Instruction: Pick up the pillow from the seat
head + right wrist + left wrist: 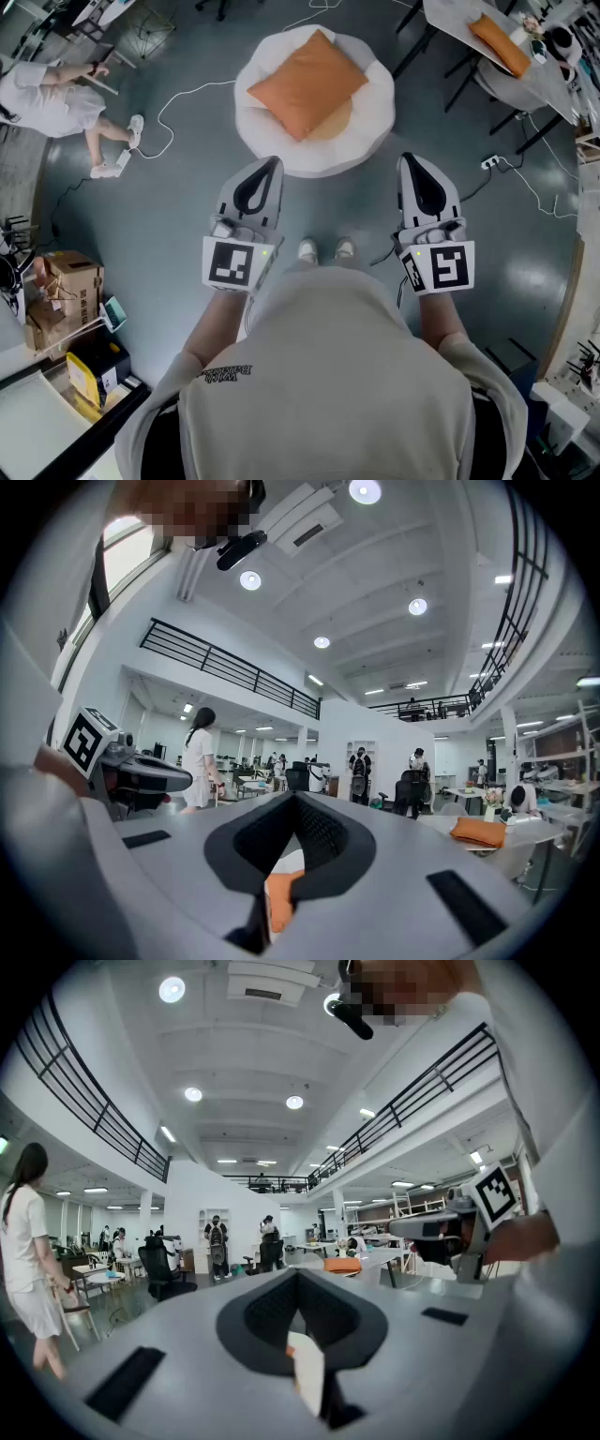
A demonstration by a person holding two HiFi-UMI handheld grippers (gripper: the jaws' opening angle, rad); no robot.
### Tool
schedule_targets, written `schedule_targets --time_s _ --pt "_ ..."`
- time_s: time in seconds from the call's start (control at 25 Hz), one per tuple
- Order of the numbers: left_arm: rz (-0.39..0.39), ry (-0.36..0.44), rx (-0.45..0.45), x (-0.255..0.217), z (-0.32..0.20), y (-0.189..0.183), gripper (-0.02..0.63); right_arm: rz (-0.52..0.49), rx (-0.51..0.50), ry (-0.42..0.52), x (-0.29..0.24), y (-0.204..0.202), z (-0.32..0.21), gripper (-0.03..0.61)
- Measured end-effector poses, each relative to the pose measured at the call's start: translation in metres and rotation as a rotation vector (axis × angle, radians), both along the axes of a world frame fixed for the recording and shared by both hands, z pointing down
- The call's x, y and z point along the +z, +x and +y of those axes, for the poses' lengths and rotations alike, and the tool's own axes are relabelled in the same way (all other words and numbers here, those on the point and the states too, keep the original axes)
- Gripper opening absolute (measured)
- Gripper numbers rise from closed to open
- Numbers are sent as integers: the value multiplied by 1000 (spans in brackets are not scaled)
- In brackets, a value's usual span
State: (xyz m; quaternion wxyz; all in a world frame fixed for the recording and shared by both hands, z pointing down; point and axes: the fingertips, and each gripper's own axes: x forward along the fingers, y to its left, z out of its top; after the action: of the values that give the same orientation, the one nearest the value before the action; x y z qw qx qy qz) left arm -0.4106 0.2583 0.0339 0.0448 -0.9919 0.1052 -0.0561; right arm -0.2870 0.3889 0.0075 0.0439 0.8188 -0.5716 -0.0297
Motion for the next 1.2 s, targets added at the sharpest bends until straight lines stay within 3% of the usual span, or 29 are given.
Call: schedule_targets --time_s 0.76,1.08,1.2 --pt "-17 17 -33 1 25 24 9 -65 -39 38 4 31 20 8" --pt "-60 20 -63 7 38 37 9 -82 -15 65 4 56 50 8" --pt "-29 46 -53 3 46 47 9 -81 2 81 4 69 68 8"
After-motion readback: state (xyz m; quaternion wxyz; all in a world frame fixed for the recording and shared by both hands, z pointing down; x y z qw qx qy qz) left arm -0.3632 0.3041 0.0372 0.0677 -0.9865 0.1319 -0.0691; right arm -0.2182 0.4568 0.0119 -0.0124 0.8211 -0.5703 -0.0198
